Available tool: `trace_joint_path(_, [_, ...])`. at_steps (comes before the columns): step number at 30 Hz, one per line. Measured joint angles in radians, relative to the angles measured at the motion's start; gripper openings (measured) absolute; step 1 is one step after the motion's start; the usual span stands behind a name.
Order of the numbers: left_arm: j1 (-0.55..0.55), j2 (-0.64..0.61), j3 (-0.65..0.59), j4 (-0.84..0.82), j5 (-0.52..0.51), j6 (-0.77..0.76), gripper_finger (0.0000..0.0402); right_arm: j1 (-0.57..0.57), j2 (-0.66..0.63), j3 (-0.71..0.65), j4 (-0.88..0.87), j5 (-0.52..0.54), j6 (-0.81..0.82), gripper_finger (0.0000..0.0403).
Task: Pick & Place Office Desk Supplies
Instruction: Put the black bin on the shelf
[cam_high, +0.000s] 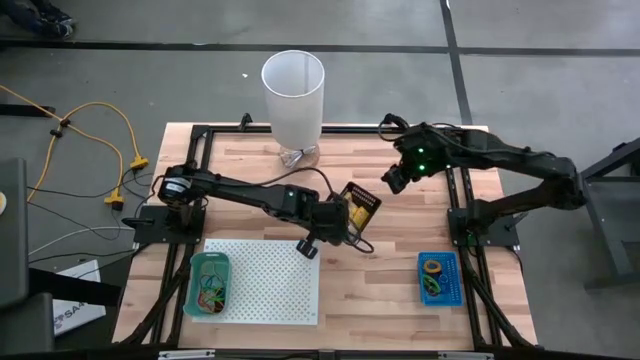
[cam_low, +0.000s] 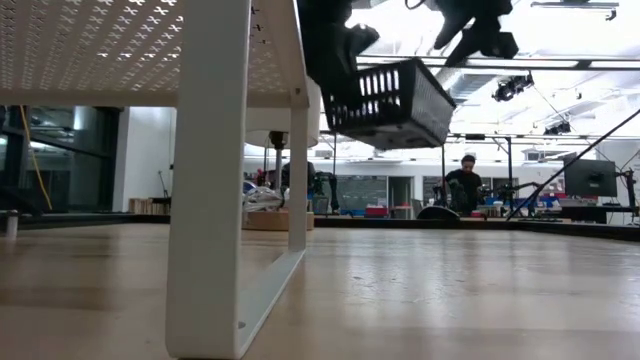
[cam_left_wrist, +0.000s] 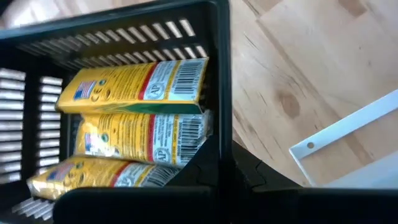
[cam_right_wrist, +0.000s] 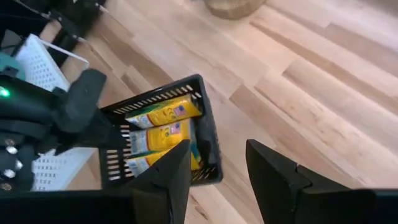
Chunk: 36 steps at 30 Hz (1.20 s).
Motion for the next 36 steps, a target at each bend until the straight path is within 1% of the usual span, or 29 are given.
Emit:
trace_joint_path(8, [0.001,-0.113,0.001,-0.015,0.001,-0.089,0.0001,0.0,-0.058,0.0,-0.011,0.025,-0.041,0.0142])
trace_joint_path(12, [0.001,-0.175,0.002,-0.061,0.001,-0.168,0.0001,0.0,-0.064,0.0,-0.011,0.023,-0.128,0.0142])
trace_joint_path(16, [-0.001,-0.211,0.002,-0.107,0.005,-0.236,0.0001,0.0,-0.06,0.0,-0.004,0.026,-0.162,0.0142])
trace_joint_path(29, [-0.01,-0.226,0.002,-0.151,0.006,-0.263,0.0001,0.0,-0.058,0.0,0.01,0.021,-0.157,0.0142])
trace_joint_path(34, [-0.015,-0.228,0.002,-0.161,-0.005,-0.296,0.0001,0.0,-0.057,0.0,0.021,0.021,-0.155,0.0142])
trace_joint_path(36, [-0.026,-0.232,0.002,-0.167,-0.03,-0.317,0.0001,0.0,-0.057,0.0,0.021,0.021,-0.155,0.0142])
